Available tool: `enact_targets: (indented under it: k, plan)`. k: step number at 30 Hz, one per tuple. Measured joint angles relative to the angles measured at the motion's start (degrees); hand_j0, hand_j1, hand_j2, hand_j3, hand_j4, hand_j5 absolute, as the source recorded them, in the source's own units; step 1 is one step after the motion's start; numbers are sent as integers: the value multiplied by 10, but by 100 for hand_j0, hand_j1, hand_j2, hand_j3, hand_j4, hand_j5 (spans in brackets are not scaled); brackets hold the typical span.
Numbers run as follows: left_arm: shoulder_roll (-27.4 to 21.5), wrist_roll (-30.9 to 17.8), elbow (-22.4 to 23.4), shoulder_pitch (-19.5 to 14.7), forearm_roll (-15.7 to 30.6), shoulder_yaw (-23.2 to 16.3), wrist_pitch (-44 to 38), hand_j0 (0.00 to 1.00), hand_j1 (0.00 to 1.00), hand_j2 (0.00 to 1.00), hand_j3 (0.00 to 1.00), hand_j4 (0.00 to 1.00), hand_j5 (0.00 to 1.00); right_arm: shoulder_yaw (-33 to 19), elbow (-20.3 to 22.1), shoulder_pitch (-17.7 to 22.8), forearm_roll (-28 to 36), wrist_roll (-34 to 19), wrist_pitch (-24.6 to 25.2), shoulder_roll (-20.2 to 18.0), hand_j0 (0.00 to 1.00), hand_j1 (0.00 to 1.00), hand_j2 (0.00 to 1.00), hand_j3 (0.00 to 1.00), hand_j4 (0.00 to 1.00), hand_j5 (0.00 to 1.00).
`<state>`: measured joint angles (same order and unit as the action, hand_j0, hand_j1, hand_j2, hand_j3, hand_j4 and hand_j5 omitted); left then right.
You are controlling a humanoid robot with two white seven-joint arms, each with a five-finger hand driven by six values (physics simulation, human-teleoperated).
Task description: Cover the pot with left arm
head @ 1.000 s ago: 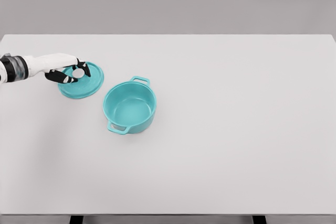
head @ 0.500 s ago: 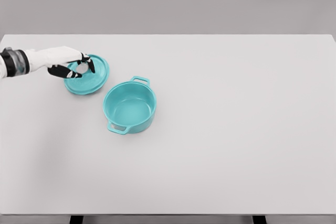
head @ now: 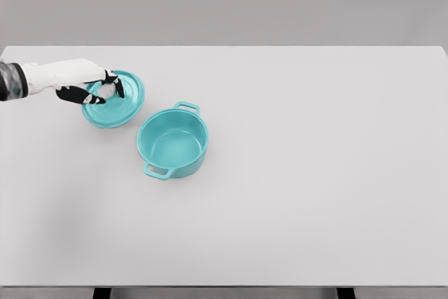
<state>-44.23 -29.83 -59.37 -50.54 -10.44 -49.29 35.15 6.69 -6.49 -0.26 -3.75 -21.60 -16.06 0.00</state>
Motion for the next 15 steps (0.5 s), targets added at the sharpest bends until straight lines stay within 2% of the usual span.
enact_targets:
  k: [15]
  plan:
    - [-74, 1, -112, -7, 68, -35, 0, 56, 56, 56, 56, 56, 56, 0, 0, 0, 0, 0, 0, 0, 100, 100, 100, 100, 100, 100]
